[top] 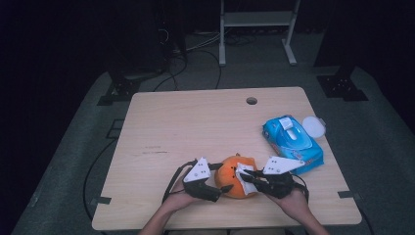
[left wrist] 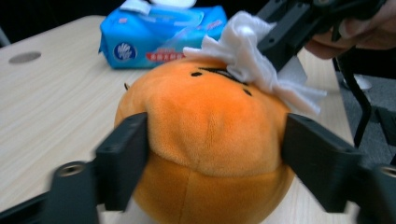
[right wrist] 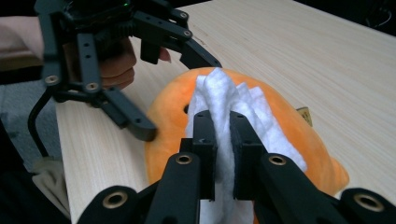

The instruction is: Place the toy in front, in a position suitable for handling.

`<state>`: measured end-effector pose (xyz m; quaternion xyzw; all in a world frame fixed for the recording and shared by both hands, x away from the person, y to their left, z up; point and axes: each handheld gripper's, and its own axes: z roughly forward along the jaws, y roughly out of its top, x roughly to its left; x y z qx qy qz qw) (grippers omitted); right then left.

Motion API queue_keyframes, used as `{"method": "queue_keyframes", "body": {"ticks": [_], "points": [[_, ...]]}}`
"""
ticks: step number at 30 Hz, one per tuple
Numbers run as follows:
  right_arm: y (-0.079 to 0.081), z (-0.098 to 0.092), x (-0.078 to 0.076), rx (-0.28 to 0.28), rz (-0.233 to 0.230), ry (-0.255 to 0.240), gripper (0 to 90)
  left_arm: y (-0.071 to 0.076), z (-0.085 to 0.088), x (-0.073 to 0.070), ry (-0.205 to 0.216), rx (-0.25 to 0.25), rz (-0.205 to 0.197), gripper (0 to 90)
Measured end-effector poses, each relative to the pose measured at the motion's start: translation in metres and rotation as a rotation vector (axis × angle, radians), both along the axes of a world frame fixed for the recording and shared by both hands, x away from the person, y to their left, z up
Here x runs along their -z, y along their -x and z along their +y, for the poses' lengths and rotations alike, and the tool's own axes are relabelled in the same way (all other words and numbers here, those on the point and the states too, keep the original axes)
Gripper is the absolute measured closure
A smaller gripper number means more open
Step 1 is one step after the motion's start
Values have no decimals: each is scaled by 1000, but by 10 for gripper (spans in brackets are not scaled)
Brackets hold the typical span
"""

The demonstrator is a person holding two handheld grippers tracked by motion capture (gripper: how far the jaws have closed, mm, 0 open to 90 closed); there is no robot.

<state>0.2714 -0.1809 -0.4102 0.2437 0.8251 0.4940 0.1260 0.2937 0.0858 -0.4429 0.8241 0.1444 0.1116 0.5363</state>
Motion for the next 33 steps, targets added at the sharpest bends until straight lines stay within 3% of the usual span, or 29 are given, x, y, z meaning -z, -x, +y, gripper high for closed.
{"method": "queue_keyframes", "body": {"ticks": [4, 9, 13, 16, 19, 22, 24, 25, 28, 31, 33], "points": [[-6, -7, 2, 32, 16, -6, 818, -2, 0, 3, 5, -11, 15, 193], [-1, -4, -2, 38, -9, -11, 821, 1, -5, 1, 11, -6, -42, 358], [10, 15, -8, -35, -35, -26, 821, 11, -16, -3, -39, 27, -119, 376], [9, 16, -9, -28, -56, -14, 822, 12, -15, -2, -42, 32, -127, 376], [4, 7, -8, 32, -85, 24, 822, 10, -13, 0, -32, 26, -110, 336], [-3, -5, -2, 58, -41, 20, 822, 3, -9, 2, 30, -5, -18, 216], [-5, -8, 1, 63, -26, 20, 822, -1, -5, 3, 62, -14, 24, 227], [-5, -8, 1, 63, -25, 19, 822, -1, -4, 4, 60, -8, 23, 266], [-1, -1, -1, 52, -44, 27, 821, 1, -5, 3, 34, 4, -11, 381], [7, 9, -2, -12, -26, -15, 821, 6, -9, 1, 7, 18, -59, 411], [11, 16, -3, -32, -45, -2, 821, 9, -11, 0, -26, 28, -96, 413]]}}
